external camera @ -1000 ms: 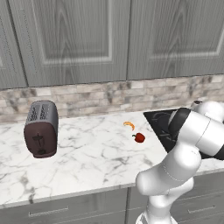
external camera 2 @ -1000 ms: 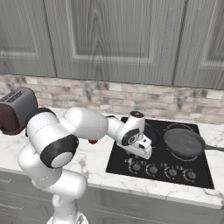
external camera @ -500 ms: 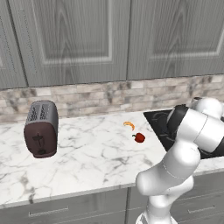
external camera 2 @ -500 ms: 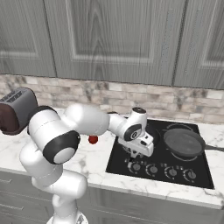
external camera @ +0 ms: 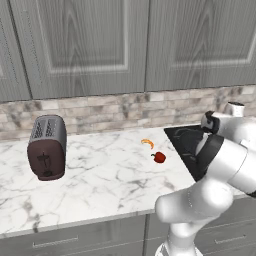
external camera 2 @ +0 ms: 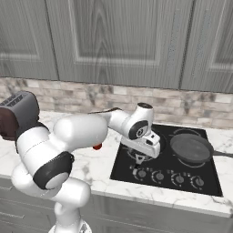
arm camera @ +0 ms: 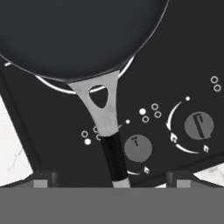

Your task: Place both pans onto different burners. Then place the bell pepper and the shrimp on different pans.

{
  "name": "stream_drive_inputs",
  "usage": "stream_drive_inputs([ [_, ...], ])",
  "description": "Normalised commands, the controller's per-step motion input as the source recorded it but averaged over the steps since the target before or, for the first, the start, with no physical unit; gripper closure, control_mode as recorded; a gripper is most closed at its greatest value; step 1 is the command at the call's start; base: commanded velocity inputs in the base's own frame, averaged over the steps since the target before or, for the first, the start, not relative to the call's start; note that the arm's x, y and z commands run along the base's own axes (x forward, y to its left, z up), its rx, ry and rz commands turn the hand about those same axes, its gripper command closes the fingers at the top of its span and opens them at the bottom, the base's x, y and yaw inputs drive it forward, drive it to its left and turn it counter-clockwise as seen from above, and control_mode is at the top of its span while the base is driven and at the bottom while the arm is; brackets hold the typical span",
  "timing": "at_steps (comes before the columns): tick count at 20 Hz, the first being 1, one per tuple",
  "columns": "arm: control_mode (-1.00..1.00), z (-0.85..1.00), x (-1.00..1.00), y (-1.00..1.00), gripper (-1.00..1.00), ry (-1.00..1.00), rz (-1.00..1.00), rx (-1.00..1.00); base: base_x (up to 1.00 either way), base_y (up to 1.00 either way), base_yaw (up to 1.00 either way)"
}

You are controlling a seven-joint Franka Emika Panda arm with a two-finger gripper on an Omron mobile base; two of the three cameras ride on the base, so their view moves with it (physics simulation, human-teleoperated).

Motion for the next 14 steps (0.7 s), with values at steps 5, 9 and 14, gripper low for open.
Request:
stream_drive_inputs([
  [5,-1.0,0.31,-0.17,0.62,-1.0,0.0,0.03,-0.01,0.0,0.0,0.0],
  [9,-1.0,0.25,0.0,0.77,-1.0,0.0,0.08,-0.02,0.0,0.0,0.0],
  [14,-1.0,0.17,0.03,0.64,-1.0,0.0,0.13,0.0,0.0,0.0,0.0],
])
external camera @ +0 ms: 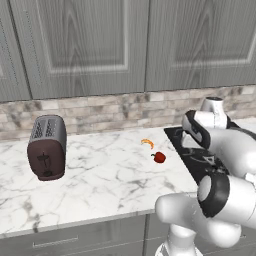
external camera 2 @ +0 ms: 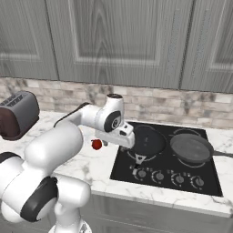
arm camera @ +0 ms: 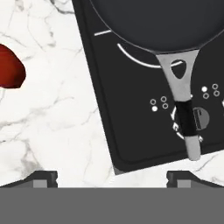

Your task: Place both pans onto different burners. Then place the bell pepper and the shrimp on different pans.

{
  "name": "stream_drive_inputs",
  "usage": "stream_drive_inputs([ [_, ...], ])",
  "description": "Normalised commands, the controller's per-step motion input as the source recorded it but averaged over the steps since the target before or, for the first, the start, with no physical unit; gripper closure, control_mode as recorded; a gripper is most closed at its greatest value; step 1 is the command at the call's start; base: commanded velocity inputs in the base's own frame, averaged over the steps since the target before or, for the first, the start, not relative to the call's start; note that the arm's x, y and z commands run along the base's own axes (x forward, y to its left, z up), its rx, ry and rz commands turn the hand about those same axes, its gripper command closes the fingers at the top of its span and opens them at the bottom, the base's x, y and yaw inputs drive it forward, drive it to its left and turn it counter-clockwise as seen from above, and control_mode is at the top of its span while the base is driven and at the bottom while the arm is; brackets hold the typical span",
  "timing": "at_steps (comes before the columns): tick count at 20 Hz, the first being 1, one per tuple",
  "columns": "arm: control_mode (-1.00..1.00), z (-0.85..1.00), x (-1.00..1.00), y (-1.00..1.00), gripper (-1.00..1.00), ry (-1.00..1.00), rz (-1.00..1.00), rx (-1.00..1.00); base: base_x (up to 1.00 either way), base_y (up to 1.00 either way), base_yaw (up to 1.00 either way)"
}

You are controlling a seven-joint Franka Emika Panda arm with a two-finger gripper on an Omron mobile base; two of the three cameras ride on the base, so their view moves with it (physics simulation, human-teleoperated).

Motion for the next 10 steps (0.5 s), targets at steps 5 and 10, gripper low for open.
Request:
stream_drive_inputs([
  [5,-1.0,0.04,0.04,0.52,-1.0,0.0,0.17,0.0,0.0,0.0,0.0],
  [10,-1.0,0.0,0.13,0.54,-1.0,0.0,0.16,0.0,0.0,0.0,0.0],
])
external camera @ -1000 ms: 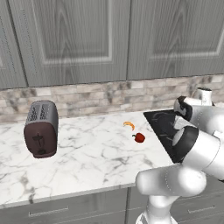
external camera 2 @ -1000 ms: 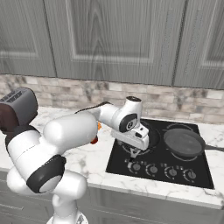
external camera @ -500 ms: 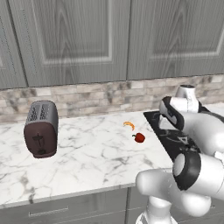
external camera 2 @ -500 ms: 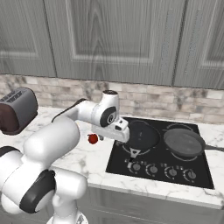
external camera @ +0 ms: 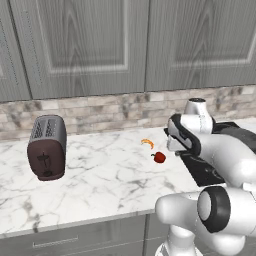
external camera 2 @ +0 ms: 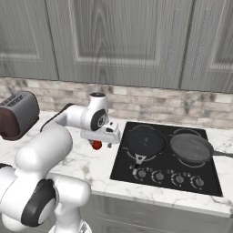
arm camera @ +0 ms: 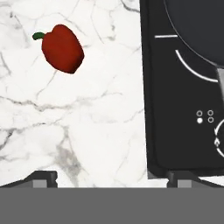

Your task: Place both pans onto different burners. Then place the bell pepper and the shrimp on different pans.

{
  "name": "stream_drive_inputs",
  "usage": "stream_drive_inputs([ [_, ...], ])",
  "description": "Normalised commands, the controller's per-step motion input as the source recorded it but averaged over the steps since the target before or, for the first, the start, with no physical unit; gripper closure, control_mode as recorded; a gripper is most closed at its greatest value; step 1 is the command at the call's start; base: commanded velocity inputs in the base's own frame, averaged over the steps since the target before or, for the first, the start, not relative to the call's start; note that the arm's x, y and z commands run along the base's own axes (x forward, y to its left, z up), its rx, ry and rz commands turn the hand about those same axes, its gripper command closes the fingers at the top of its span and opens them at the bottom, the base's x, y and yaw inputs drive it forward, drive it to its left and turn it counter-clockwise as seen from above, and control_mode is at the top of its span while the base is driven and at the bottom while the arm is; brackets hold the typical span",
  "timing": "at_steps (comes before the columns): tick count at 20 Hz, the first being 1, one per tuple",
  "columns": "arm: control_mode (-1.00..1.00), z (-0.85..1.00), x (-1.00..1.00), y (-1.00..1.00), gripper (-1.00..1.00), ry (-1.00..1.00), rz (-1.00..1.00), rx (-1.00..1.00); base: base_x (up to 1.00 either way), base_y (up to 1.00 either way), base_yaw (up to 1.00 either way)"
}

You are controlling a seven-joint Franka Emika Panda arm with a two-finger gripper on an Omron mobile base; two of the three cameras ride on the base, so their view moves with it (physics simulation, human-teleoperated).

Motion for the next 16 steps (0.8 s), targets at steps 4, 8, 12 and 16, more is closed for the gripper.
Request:
stream_drive_inputs([
  [4,-1.0,0.0,0.14,0.45,-1.0,0.0,0.18,0.0,0.0,0.0,0.0],
  [8,-1.0,0.0,0.31,0.26,-1.0,0.0,0.15,0.0,0.0,0.0,0.0],
  [12,-1.0,0.0,0.42,0.08,-1.0,0.0,0.07,0.0,0.0,0.0,0.0],
  [16,-1.0,0.0,0.33,0.04,-1.0,0.0,0.06,0.0,0.0,0.0,0.0],
])
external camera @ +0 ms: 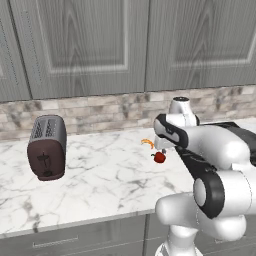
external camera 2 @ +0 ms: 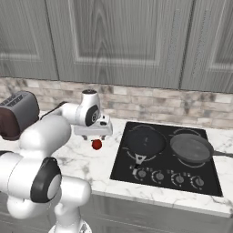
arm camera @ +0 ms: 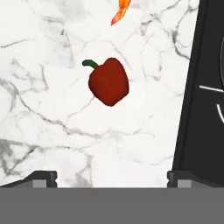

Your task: Place both pans onto different burners. Then place the bell pepper and the shrimp on different pans.

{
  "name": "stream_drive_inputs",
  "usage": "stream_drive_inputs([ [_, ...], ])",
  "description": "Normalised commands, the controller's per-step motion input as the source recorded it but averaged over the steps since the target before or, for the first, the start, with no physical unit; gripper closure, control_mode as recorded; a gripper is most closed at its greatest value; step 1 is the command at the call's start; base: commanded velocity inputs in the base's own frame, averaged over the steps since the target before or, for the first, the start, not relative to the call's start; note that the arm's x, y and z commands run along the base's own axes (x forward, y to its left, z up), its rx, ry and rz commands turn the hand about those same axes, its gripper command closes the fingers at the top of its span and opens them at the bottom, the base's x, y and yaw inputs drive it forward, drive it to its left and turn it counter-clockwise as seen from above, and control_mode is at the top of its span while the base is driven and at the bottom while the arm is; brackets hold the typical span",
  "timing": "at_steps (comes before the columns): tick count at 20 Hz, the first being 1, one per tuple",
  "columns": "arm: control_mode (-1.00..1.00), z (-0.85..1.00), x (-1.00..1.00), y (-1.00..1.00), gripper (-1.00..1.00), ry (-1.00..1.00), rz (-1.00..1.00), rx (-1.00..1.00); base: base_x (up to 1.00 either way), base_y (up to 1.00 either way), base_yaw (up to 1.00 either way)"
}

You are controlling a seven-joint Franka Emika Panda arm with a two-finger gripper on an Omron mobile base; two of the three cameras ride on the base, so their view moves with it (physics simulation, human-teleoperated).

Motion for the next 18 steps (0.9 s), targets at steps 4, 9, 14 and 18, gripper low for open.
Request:
stream_drive_inputs([
  [4,-1.0,-0.14,0.23,0.12,-1.0,0.0,0.04,0.0,0.0,0.0,0.0],
  [9,-1.0,-0.33,0.12,0.21,-1.0,0.0,0.03,0.0,0.0,0.0,0.0],
  [14,-1.0,-0.29,0.1,0.17,-1.0,0.0,0.02,0.0,0.0,0.0,0.0],
  [18,-1.0,-0.06,0.18,0.01,-1.0,0.0,0.0,0.0,0.0,0.0,0.0],
])
